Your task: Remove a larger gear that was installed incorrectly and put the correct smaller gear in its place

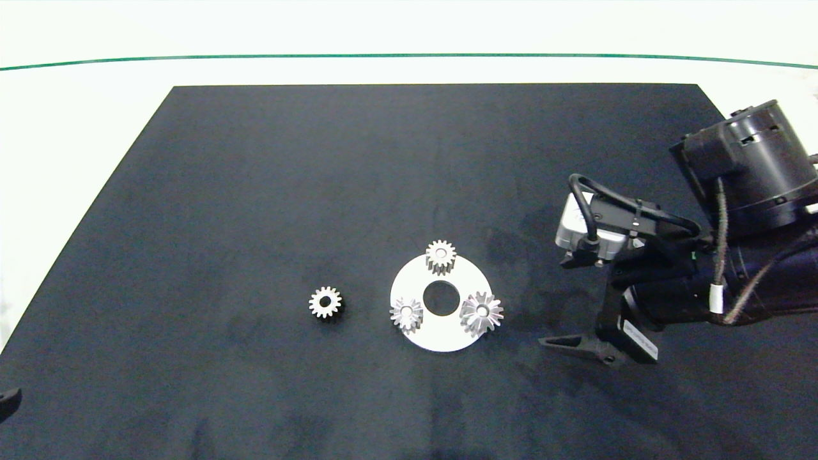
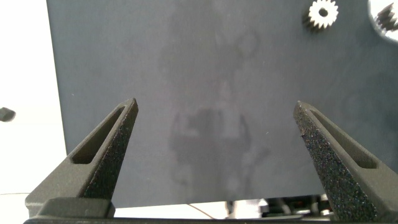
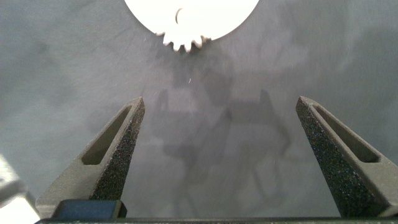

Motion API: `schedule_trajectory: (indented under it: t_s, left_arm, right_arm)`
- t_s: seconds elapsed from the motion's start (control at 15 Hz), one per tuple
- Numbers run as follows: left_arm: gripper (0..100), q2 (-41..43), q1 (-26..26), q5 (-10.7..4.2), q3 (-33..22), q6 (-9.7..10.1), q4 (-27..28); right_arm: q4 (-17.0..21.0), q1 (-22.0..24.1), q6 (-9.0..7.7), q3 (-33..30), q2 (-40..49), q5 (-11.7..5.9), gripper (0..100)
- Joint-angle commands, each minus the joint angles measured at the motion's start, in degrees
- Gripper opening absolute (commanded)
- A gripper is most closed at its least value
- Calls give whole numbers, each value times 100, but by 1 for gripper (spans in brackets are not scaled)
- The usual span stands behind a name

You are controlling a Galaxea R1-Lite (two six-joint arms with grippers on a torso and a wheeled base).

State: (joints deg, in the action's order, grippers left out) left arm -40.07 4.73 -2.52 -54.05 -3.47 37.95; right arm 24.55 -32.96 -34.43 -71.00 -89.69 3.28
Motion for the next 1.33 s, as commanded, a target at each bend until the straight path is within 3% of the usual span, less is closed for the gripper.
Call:
schedule_trajectory:
  t_s: [0.07, 0.2, 0.27, 0.53, 0.67, 0.87, 1.2, 1.33]
  left_arm:
    - [100, -18, 10, -3, -61, 40, 20]
    - [100, -27, 2, -3, -61, 49, 20]
    - [100, -27, 2, -3, -70, 49, 20]
    - [100, -10, 19, -3, -79, 49, 20]
    - [100, -1, 19, -3, -79, 49, 20]
    - [100, 34, 19, -3, -70, 49, 20]
    - [100, 70, 19, -3, -79, 49, 11]
    - [100, 96, 19, -3, -53, 49, 20]
  right_arm:
    - [15, -158, -398, -362, -603, -302, 100]
    - [6, -263, -644, -450, -796, -433, 100]
    - [6, -351, -688, -468, -849, -460, 100]
    - [6, -729, -679, -573, -1016, -574, 100]
    - [-12, -764, -688, -661, -1174, -794, 100]
    - [-267, -835, -697, -679, -1350, -926, 100]
    - [-355, -966, -688, -679, -1490, -934, 100]
    - [-355, -958, -671, -714, -1508, -934, 96]
